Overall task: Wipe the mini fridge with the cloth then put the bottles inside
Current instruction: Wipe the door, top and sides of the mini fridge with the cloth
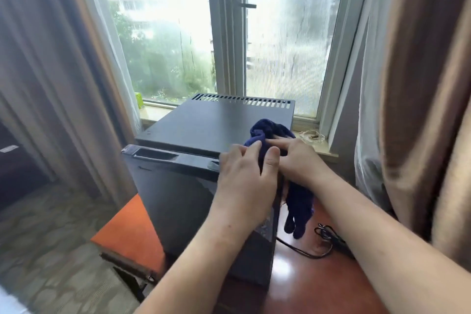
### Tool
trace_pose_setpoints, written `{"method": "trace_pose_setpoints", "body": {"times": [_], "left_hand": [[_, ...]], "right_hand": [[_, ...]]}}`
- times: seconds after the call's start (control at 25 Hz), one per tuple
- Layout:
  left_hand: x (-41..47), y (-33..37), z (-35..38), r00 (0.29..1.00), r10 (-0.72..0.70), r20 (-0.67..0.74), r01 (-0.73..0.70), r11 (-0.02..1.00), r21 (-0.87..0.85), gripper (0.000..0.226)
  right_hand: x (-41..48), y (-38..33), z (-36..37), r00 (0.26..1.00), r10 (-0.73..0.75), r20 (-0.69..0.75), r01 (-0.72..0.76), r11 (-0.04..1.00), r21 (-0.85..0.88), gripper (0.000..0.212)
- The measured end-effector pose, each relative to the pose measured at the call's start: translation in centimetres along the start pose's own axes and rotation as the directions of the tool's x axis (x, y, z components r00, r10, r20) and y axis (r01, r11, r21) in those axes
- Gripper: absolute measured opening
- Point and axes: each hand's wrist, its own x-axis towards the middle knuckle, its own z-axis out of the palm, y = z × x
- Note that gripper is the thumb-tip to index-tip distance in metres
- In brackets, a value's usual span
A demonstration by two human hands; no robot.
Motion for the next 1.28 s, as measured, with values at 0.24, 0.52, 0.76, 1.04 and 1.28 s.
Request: {"method": "trace_pose_setpoints", "body": {"times": [0.24, 0.52, 0.76, 1.04, 1.28], "left_hand": [[2.5, -4.8, -4.0, 0.994, 0.064, 0.085, -0.072, 0.992, 0.103, 0.051], [10.0, -10.3, -6.9, 0.998, 0.023, 0.067, -0.036, 0.980, 0.196, 0.056], [18.6, -16.7, -12.2, 0.979, -0.062, 0.194, 0.001, 0.955, 0.298, 0.059], [26.2, -21.2, -15.3, 0.923, 0.075, 0.378, -0.188, 0.944, 0.271, 0.057], [28.7, -23.2, -16.3, 0.809, 0.265, 0.525, -0.417, 0.888, 0.194, 0.058]], "right_hand": [[1.2, -3.3, 1.9, 0.994, -0.051, 0.095, 0.073, 0.965, -0.251, 0.043], [9.4, -7.5, 7.8, 0.966, -0.146, 0.215, 0.186, 0.966, -0.180, 0.042], [19.2, -10.2, 11.9, 0.935, -0.163, 0.315, 0.219, 0.964, -0.148, 0.038], [24.3, -11.7, 14.9, 0.972, -0.047, 0.229, 0.095, 0.975, -0.203, 0.038], [23.2, -13.7, 16.9, 0.993, 0.112, 0.032, -0.102, 0.970, -0.221, 0.039]]}}
